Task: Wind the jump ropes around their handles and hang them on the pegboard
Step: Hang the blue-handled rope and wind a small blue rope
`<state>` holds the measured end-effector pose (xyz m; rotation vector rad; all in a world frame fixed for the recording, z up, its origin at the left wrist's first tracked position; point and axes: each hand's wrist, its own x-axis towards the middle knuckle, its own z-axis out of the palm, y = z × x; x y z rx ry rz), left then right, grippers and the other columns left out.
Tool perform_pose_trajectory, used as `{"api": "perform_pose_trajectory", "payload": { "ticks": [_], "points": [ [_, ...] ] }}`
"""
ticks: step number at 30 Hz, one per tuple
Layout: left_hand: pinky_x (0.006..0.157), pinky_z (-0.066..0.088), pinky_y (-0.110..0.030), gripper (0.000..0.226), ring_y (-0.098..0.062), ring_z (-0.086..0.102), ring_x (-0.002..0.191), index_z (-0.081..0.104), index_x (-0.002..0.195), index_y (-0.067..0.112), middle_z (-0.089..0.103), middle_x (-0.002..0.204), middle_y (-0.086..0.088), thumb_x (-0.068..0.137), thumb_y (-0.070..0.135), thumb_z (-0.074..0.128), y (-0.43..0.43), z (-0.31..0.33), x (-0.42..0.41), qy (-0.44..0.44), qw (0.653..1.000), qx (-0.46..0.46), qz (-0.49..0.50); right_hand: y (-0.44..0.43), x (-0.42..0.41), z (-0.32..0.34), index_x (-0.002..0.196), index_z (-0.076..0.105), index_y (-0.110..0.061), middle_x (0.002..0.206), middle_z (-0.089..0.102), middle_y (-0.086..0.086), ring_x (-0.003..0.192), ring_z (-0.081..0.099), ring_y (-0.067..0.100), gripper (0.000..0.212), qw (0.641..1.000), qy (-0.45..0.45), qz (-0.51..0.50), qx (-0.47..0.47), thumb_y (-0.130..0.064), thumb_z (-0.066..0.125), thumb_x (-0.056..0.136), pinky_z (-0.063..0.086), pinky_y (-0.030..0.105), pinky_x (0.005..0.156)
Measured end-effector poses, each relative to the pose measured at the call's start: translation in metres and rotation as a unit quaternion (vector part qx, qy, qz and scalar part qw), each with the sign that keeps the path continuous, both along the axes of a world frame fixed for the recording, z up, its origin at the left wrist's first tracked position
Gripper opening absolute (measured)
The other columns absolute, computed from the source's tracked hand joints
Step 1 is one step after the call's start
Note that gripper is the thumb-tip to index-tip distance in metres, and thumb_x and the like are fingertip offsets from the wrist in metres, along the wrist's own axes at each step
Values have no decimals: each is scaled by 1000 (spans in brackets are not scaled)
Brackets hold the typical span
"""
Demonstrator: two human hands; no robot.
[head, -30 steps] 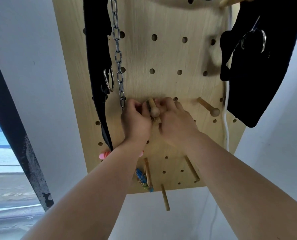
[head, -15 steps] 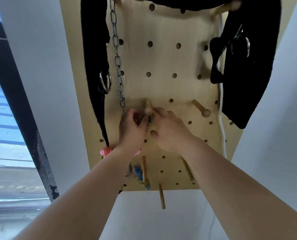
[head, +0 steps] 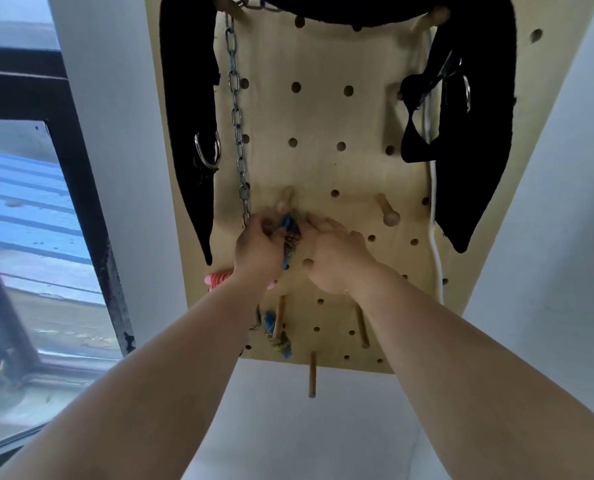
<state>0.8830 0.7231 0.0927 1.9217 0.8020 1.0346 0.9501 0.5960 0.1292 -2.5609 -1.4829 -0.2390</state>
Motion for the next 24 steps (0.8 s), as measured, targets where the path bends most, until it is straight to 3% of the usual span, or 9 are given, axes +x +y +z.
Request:
{"api": "perform_pose_trajectory", "payload": {
  "ticks": [4, 7, 10, 14, 24],
  "points": [
    [73, 62, -51, 26, -35, 71, 86, 48, 119, 34, 58, 113, 5, 95, 44, 51, -18, -5, -21, 2, 1000, -28, 7, -27, -8, -4, 161, 15, -27, 168, 12, -4, 154, 10, 23, 70, 999, 11, 20, 43, -31, 49, 100, 17, 53, 123],
    [85, 58, -52, 29, -28, 72, 91, 46, 112, 44, 61, 116, 10, 83, 51, 48, -35, -24, -47, 1, 1000, -12, 10, -53, -22, -17, 157, 30, -21, 164, 24, 3, 152, 17, 25, 61, 995, 6, 49, 91, -31, 50, 101, 23, 49, 122],
    [95, 50, -45, 18, -21, 61, 105, 48, 107, 42, 63, 112, 8, 90, 40, 54, -61, -55, -76, 28, 998, 23, 44, -76, -44, -48, 147, 47, -19, 156, 38, 4, 145, 28, 25, 49, 987, 15, 98, 127, -30, 53, 99, 30, 45, 117],
    [92, 50, -43, 28, -25, 59, 106, 56, 120, 21, 56, 117, 5, 95, 30, 63, -85, -115, -121, 91, 991, 35, 88, -87, -72, -107, 139, 56, -20, 148, 43, 0, 137, 34, 22, 43, 981, 78, 148, 100, -33, 54, 98, 34, 40, 112],
    [97, 51, -44, 38, -27, 60, 109, 61, 121, 20, 59, 121, -7, 90, 39, 71, -96, -237, -254, 320, 934, -86, 132, -59, -138, -236, 139, 55, -23, 149, 43, 1, 137, 35, 24, 47, 956, 196, 211, -53, -39, 58, 96, 37, 41, 111]
  ]
}}
